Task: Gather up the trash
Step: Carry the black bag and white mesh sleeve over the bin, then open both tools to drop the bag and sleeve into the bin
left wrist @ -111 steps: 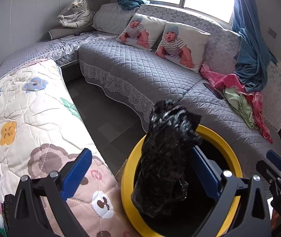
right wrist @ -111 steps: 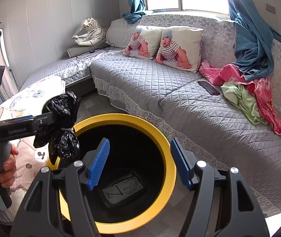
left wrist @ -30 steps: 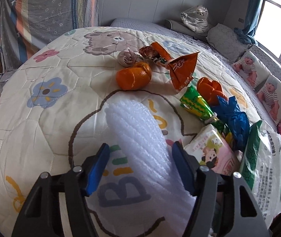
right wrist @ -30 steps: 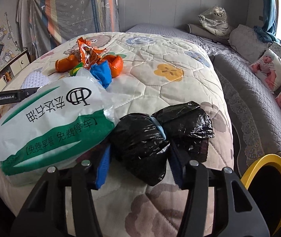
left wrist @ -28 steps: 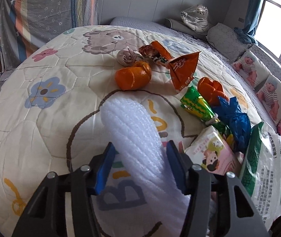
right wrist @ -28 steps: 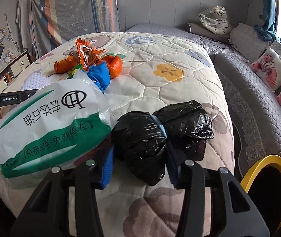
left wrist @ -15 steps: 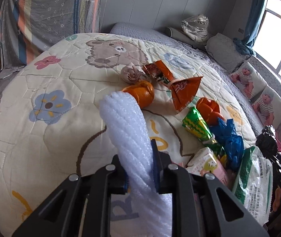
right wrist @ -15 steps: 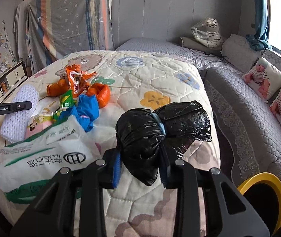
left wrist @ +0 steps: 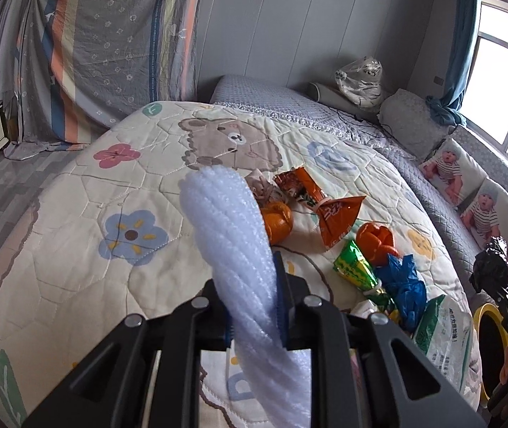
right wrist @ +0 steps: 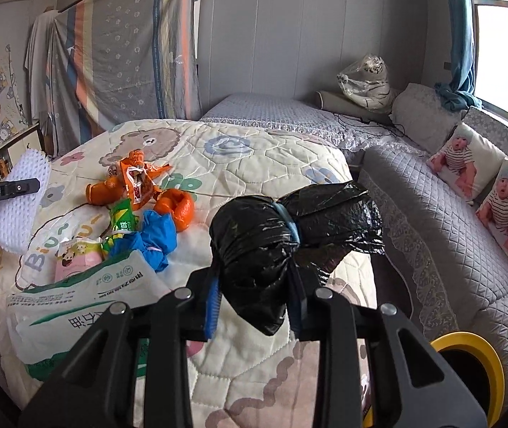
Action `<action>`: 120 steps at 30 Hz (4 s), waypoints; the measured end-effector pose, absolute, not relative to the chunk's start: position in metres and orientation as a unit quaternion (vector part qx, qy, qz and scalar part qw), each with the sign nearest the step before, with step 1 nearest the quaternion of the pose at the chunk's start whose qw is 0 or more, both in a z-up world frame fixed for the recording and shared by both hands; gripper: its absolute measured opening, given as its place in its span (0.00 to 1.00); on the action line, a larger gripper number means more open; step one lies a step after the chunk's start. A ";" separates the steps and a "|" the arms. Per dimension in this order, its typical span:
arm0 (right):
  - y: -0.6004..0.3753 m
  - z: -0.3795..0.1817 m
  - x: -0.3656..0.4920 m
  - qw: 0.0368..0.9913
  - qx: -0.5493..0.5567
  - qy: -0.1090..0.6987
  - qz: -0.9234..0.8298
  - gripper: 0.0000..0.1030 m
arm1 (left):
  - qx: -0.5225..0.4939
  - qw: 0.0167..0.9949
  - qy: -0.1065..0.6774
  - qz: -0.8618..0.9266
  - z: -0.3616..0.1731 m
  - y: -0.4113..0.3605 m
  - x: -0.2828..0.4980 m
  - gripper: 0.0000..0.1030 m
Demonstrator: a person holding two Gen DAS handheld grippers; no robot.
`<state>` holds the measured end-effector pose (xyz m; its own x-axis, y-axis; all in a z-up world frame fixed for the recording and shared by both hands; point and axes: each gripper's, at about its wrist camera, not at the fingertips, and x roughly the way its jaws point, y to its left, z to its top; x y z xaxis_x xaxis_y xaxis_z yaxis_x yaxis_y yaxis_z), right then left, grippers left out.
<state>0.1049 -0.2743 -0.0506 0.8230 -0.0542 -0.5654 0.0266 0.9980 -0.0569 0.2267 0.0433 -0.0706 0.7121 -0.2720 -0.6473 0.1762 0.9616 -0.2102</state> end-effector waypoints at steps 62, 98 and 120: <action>-0.452 -0.061 -0.059 0.915 0.069 0.289 -0.273 0.28 | 0.078 0.820 0.315 -0.472 -0.045 -0.330 0.106 0.16; -0.489 -0.102 -0.076 0.883 0.130 0.339 -0.297 0.47 | 0.091 0.790 0.386 -0.468 -0.102 -0.399 0.100 0.49; -0.491 -0.088 -0.084 0.885 0.129 0.318 -0.314 0.60 | 0.043 0.797 0.368 -0.477 -0.081 -0.378 0.106 0.90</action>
<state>-0.0838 -0.4907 -0.0877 0.6000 -0.4740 -0.6444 0.6385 0.7691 0.0288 0.1056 -0.3782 -0.0808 0.2741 -0.7285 -0.6278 0.7920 0.5413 -0.2823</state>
